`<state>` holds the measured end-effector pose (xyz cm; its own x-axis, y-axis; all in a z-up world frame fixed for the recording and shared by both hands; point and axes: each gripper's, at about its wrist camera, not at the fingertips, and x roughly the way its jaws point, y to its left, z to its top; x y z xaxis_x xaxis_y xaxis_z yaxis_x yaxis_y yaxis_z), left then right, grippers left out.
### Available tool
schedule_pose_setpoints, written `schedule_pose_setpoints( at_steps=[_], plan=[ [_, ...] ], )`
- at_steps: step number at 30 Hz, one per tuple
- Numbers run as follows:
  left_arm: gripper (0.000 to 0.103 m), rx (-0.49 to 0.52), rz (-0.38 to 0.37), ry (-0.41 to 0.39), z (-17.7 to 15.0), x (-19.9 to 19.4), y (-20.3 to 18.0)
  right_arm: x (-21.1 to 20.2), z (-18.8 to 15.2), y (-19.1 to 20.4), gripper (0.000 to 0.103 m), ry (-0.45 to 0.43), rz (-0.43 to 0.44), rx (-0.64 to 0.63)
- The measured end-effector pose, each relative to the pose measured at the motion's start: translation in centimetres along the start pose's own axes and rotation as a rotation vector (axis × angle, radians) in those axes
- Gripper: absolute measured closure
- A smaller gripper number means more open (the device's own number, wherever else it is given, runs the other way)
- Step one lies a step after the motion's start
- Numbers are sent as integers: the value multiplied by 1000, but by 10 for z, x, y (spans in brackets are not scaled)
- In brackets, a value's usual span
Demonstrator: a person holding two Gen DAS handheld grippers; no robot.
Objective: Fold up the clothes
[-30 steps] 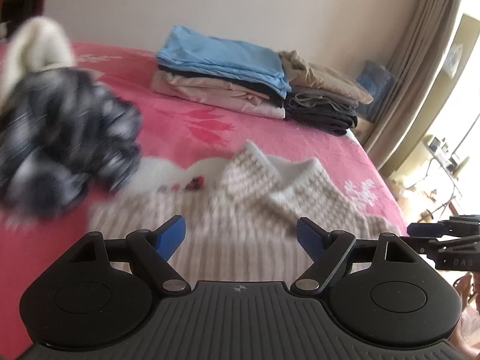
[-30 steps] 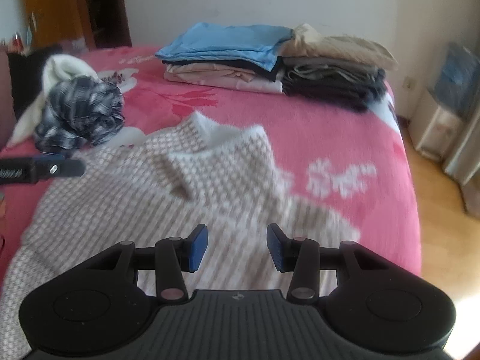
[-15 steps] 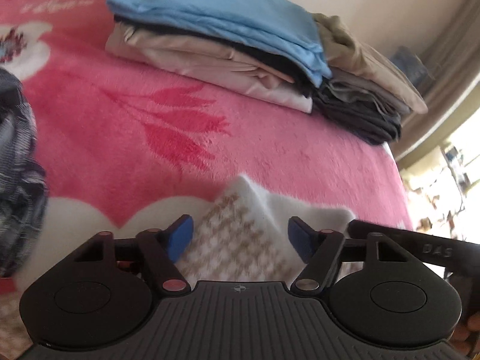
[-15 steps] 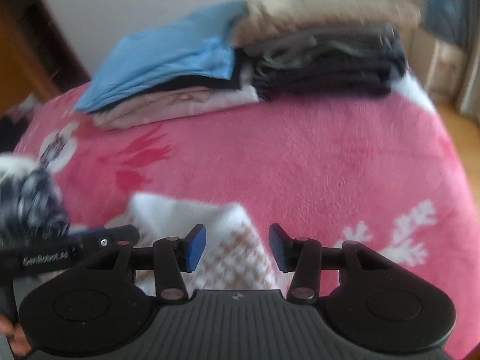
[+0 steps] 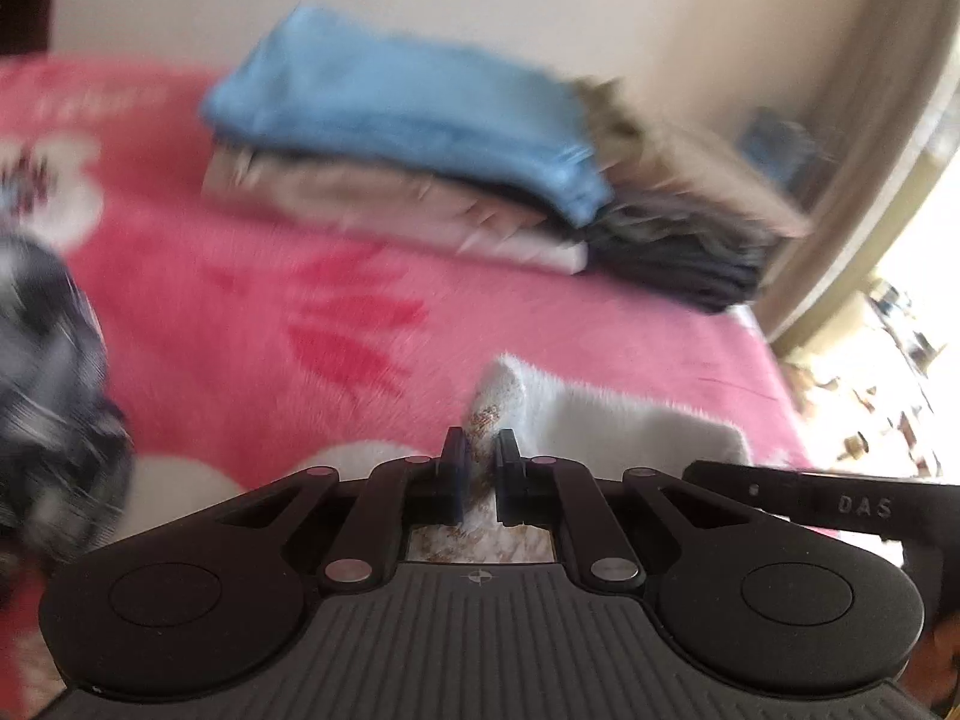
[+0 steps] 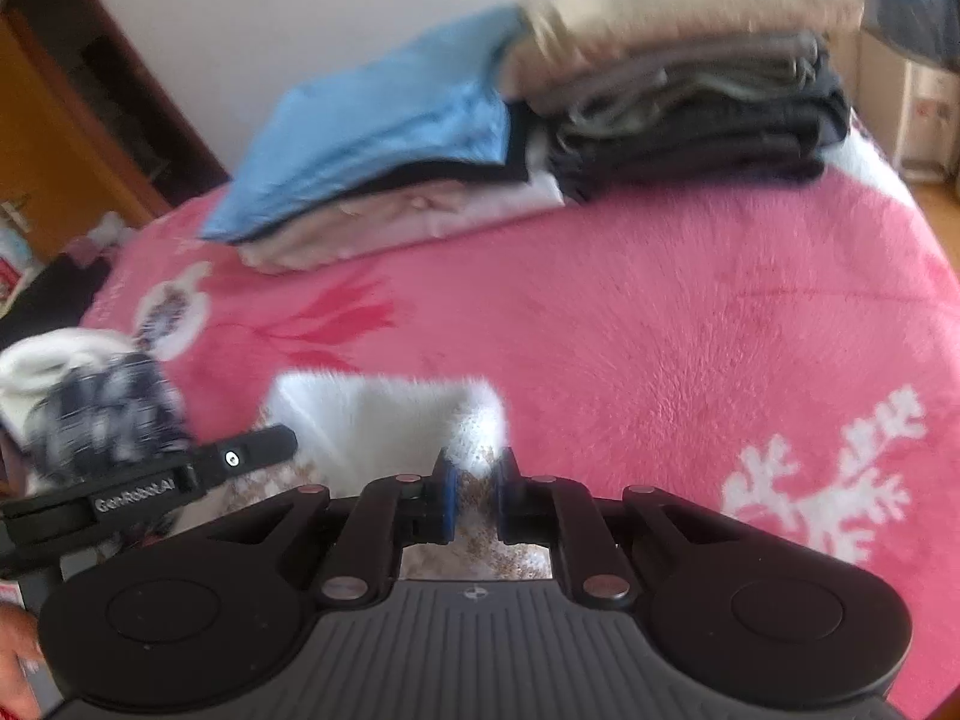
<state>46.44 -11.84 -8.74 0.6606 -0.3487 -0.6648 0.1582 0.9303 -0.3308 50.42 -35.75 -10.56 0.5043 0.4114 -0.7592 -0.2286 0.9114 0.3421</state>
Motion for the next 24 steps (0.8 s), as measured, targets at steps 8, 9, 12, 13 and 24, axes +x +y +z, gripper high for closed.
schedule_pose_setpoints(
  at_steps=[8,9,12,13,24],
  plan=[
    [97,365,-57,-92,-58,-107,-34,-98,-68,32,90,-78,20,-372],
    [97,426,-50,-100,-73,-117,-38,-107,-85,39,90,-93,10,-453],
    [97,593,-3,-100,-120,-132,-46,-120,-138,54,90,-117,-19,-643],
    [96,637,19,-87,-134,-131,-47,-119,-156,57,89,-119,-40,-699],
    [86,396,81,39,-172,-144,15,-122,-229,66,61,-111,-106,-959]
  ],
)
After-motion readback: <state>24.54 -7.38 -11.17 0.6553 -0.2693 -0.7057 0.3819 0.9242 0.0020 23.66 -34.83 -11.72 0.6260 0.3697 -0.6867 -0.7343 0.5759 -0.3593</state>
